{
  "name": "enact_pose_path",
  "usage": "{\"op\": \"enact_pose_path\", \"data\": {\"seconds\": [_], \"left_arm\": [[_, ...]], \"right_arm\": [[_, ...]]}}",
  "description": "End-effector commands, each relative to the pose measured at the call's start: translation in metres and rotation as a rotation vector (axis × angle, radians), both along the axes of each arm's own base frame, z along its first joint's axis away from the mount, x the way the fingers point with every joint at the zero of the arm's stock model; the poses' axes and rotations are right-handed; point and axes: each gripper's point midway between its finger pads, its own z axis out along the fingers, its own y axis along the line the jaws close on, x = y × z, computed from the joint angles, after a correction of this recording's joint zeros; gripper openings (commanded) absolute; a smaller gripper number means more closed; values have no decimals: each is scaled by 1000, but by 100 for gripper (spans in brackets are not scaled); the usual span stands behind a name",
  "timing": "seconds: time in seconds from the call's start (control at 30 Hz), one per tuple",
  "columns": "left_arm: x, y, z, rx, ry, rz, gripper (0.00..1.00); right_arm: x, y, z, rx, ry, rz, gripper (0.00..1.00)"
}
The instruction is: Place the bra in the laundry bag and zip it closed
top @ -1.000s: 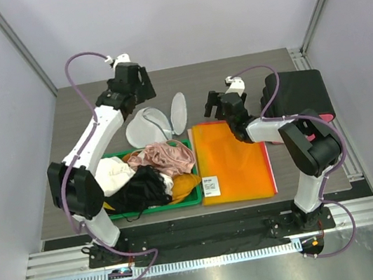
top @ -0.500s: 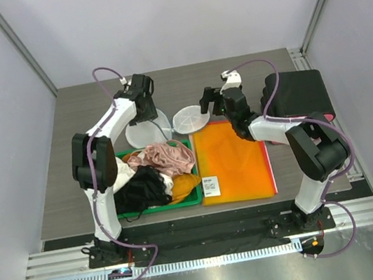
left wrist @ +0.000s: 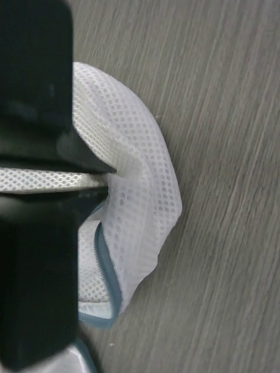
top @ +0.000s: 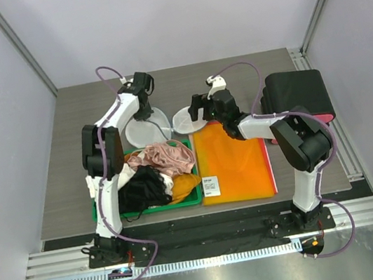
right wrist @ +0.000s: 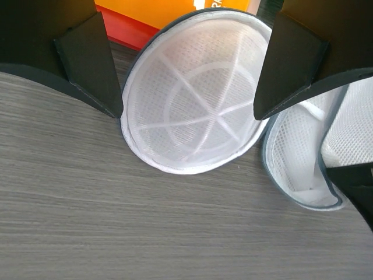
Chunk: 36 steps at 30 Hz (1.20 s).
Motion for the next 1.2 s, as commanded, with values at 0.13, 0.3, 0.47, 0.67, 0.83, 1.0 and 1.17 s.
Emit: {"op": "enact_pose_path", "data": {"seconds": [0.13, 0.3, 0.47, 0.67, 0.83, 1.0, 1.17], "left_arm": [[18, 9, 75, -81, -111, 18, 0], [8, -8, 105, -210, -148, -24, 0], [-3, -35, 124, -379, -145, -87, 0], [-11, -56, 133, -497, -138, -142, 0], [-14, -71, 131, -579, -122, -202, 0], [-18, -76, 131, -601, -112, -238, 0], [-25, -79, 128, -621, -98, -258, 0]], "right_arm": [[4, 34, 37, 39, -94, 85, 96], [-7, 67, 33, 81, -62, 203, 88], [-7, 79, 21, 123, -13, 219, 77], [10, 91, -19, 127, 94, 187, 59], [30, 90, -32, 103, 118, 118, 57], [74, 62, -49, -23, 119, -40, 59], [90, 48, -39, -80, 83, -75, 64]]}}
